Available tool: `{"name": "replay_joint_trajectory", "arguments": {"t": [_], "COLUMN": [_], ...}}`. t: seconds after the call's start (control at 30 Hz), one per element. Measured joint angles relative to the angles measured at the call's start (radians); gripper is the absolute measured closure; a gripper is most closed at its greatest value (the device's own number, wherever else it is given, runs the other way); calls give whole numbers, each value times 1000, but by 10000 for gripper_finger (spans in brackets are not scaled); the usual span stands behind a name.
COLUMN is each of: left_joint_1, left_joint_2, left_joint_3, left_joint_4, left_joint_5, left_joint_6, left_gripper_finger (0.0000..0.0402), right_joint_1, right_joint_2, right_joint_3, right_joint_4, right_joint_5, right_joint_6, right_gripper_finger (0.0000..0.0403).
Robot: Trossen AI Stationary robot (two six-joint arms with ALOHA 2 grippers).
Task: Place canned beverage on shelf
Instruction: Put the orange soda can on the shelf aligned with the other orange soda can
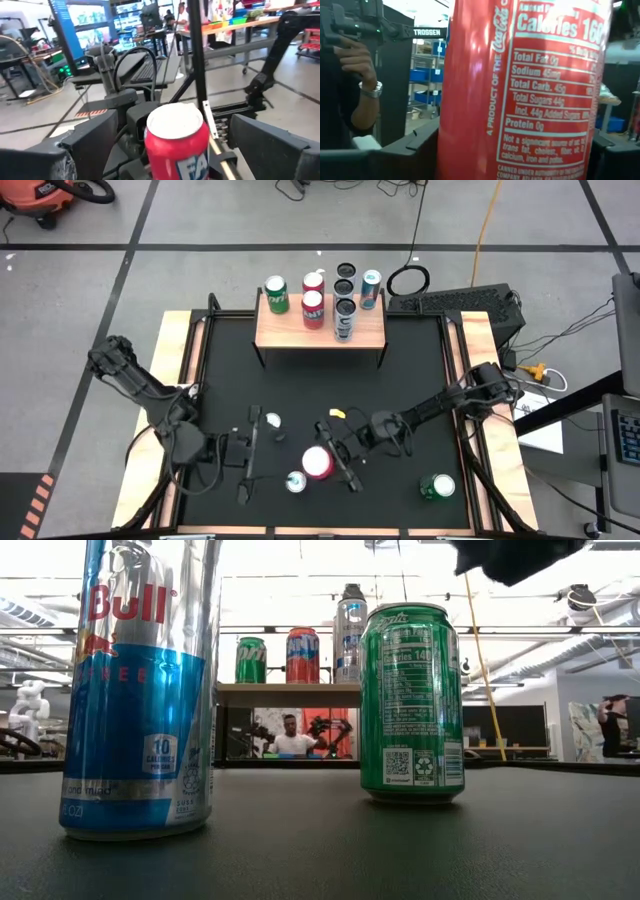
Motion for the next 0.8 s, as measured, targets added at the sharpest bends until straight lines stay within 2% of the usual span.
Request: {"name": "replay_joint_trajectory", "arguments": {"t": [0.17,0.3,0.57,0.8], "left_joint_1": [34,66,81,80], "left_joint_2": [0,24,71,78], "left_joint_3": [0,0,0,0], "left_joint_4": [-47,-74,-33,-47], "left_joint_5": [0,1,-11,-24], "left_joint_6": [-26,-77,-103,-141], "left_gripper_finger": [11,11,11,11], "right_joint_1": [-73,-113,-140,-149], "right_joint_2": [-3,-3,-3,-4], "right_joint_3": [0,0,0,0], "right_joint_4": [-6,-2,-1,3], "right_joint_5": [-129,-192,-208,-282], "right_joint_6": [59,93,124,135], "right_gripper_finger": [122,122,122,122]}}
